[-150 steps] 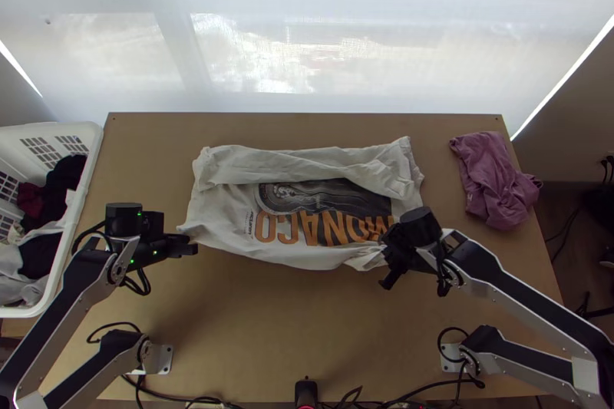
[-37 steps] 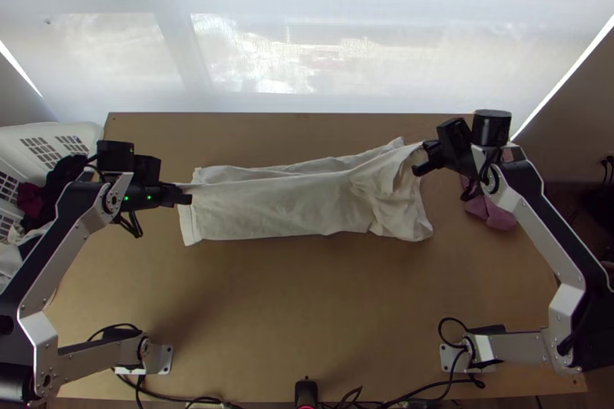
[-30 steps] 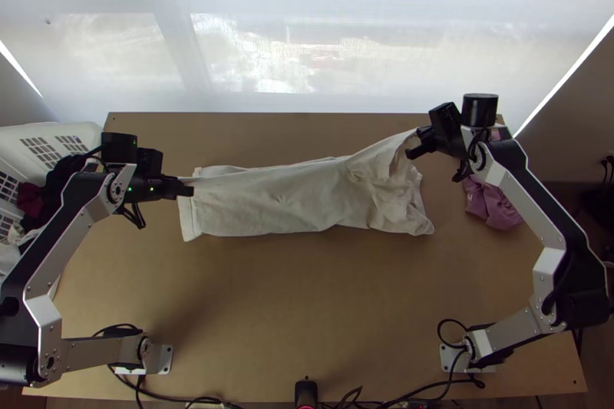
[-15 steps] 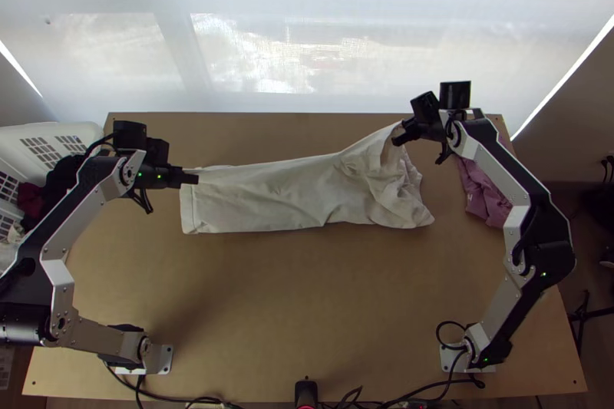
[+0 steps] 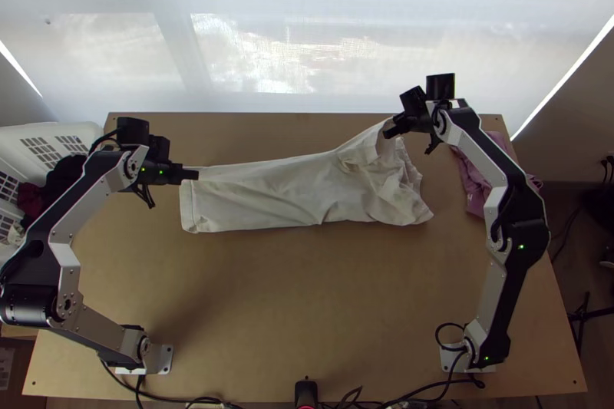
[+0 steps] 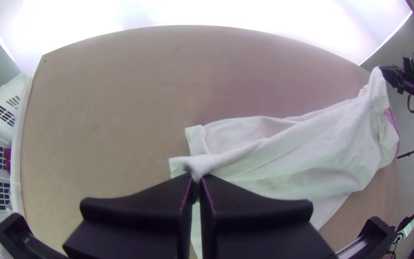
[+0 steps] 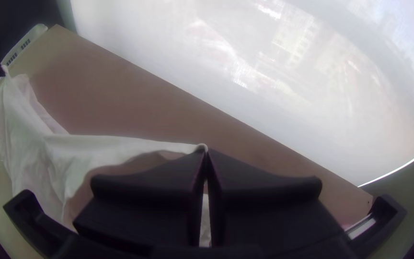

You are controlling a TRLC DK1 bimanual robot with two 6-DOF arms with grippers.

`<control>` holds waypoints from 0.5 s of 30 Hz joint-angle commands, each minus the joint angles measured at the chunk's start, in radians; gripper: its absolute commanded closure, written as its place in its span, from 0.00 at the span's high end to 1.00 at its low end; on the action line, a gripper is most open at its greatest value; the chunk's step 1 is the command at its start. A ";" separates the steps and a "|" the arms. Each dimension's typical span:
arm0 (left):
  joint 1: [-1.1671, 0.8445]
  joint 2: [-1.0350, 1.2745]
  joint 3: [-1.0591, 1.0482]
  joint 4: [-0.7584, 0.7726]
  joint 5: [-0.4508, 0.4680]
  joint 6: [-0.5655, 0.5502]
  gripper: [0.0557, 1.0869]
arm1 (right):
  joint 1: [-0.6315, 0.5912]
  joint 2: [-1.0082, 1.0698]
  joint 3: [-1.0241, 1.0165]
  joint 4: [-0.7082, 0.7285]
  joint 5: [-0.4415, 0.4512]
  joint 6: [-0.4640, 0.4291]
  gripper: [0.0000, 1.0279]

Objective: Fold the t-shirt

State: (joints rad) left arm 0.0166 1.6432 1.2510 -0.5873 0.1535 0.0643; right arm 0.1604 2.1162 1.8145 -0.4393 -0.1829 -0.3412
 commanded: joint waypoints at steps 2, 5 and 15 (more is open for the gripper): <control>0.019 0.003 -0.015 0.001 0.000 0.002 0.03 | 0.022 0.107 0.161 -0.073 0.002 0.008 0.03; 0.023 0.003 -0.022 0.001 0.000 0.006 0.03 | 0.025 0.134 0.193 -0.093 0.003 0.008 0.03; 0.017 0.041 -0.009 0.014 0.000 0.008 0.03 | 0.002 0.188 0.187 -0.131 0.003 0.014 0.03</control>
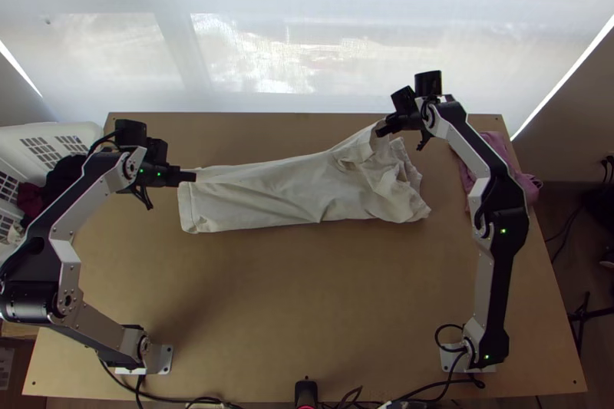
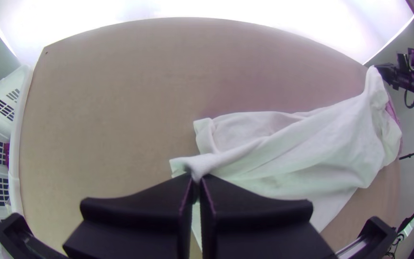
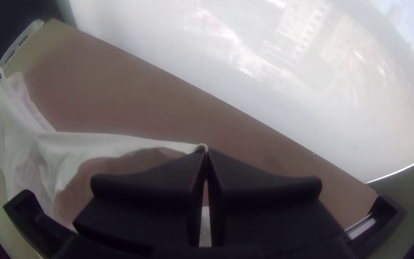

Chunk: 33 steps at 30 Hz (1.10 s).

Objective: Fold the t-shirt

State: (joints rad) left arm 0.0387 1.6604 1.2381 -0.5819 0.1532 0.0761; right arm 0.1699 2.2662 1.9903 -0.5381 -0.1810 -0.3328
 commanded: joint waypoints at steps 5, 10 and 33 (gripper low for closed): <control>-0.016 0.052 0.001 0.016 0.002 -0.035 0.04 | -0.004 0.016 -0.058 -0.053 0.002 0.046 0.09; -0.013 0.061 -0.009 0.024 0.002 -0.073 0.44 | -0.009 -0.030 -0.116 -0.039 0.002 0.081 0.83; -0.002 -0.004 -0.017 -0.188 0.036 -0.093 0.78 | 0.273 -0.385 -0.314 -0.046 0.002 0.141 0.96</control>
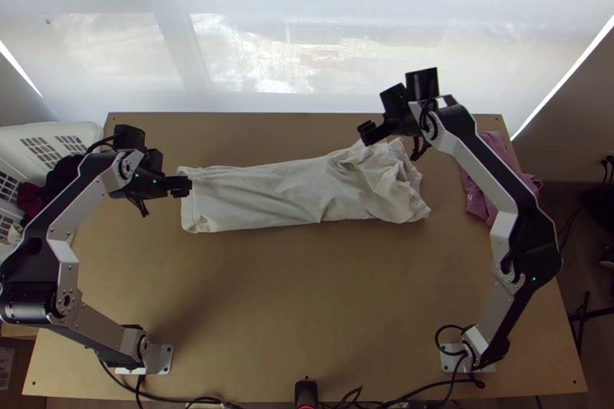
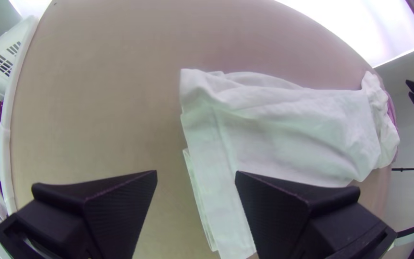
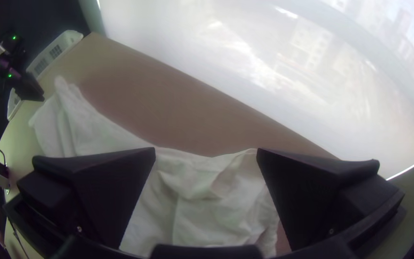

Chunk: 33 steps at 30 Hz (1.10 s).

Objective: Fold the t-shirt

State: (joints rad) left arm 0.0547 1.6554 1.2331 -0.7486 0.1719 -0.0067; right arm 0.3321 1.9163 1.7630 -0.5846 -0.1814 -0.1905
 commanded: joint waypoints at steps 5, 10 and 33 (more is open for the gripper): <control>-0.035 0.029 0.000 -0.015 0.021 -0.024 0.78 | 0.145 0.009 -0.137 0.008 0.000 -0.007 0.96; -0.035 0.066 0.009 -0.006 0.032 -0.030 0.78 | 0.165 0.041 -0.204 0.048 0.002 -0.007 0.96; -0.073 0.172 0.054 0.031 0.041 -0.065 0.78 | 0.173 0.147 -0.246 0.106 0.000 -0.013 0.95</control>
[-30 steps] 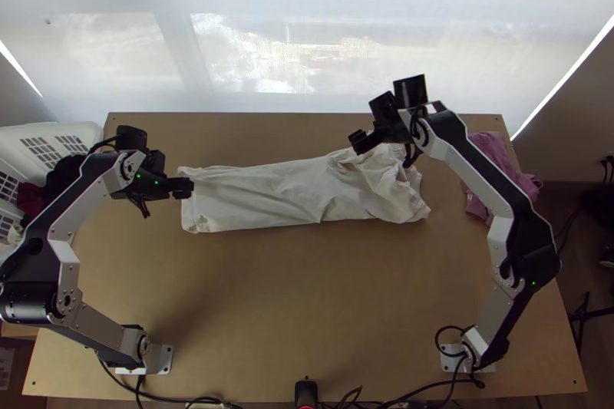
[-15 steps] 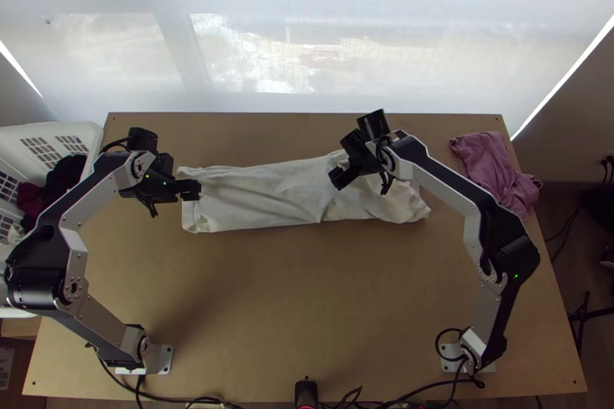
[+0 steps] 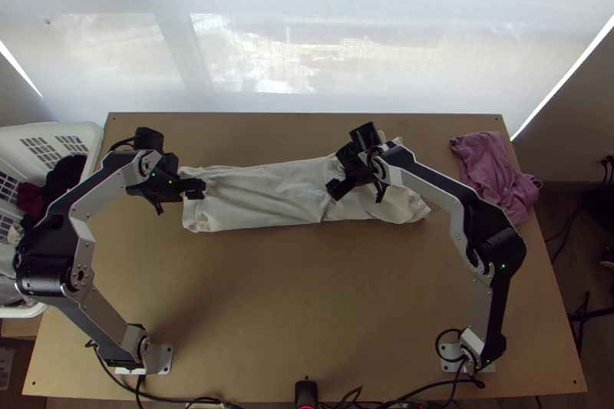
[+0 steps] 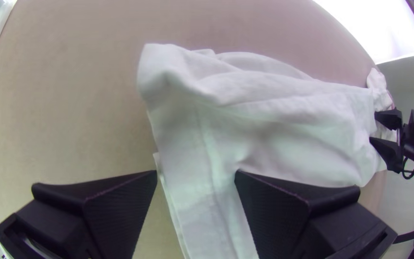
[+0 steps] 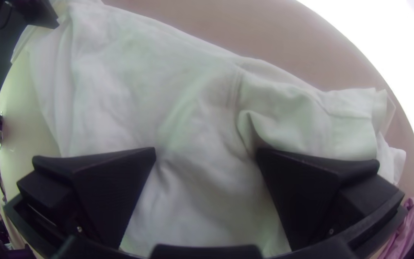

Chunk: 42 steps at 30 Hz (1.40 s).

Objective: Fold the t-shirt

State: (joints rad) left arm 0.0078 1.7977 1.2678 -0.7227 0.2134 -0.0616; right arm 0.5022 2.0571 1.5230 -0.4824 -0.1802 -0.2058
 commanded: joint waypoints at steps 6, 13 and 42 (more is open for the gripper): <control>-0.074 0.060 0.025 0.005 0.004 -0.015 0.72 | 0.002 -0.005 -0.009 0.004 0.001 0.008 0.95; -0.083 0.088 0.025 0.003 0.007 -0.020 0.64 | -0.002 -0.028 -0.018 0.002 0.001 0.005 0.95; -0.032 0.106 0.002 0.000 0.007 -0.024 0.26 | 0.001 -0.040 -0.007 -0.005 0.001 0.002 0.95</control>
State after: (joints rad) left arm -0.0200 1.8683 1.2755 -0.7315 0.2100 -0.0860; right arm 0.5030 2.0212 1.5116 -0.4839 -0.1799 -0.2001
